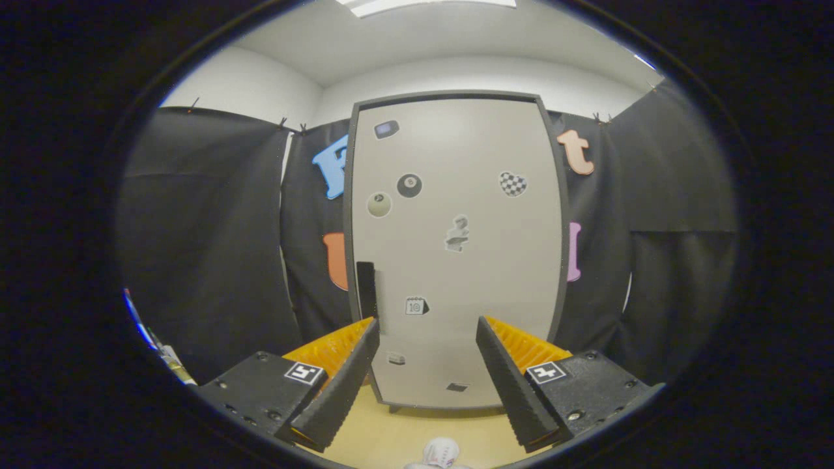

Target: Open the shoe cabinet door, grab the shoes and put them into the shoe cabinet, then close the shoe cabinet door.

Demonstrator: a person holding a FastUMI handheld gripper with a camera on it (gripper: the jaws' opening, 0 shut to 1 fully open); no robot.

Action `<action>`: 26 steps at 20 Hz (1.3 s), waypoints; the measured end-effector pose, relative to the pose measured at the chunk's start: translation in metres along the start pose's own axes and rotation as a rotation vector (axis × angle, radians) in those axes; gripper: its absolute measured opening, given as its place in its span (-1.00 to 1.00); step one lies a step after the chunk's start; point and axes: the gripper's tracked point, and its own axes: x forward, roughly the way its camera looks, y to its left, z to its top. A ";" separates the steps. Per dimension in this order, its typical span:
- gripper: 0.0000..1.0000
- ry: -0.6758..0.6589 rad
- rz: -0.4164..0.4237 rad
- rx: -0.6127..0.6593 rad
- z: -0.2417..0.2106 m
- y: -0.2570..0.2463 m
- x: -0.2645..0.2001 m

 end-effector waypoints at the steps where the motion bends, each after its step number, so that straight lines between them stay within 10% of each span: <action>1: 0.96 0.005 0.012 0.002 -0.003 0.012 0.013; 12: 0.95 0.071 0.050 0.026 -0.029 0.072 0.159; 26: 0.59 0.093 -0.043 0.038 -0.032 0.067 0.195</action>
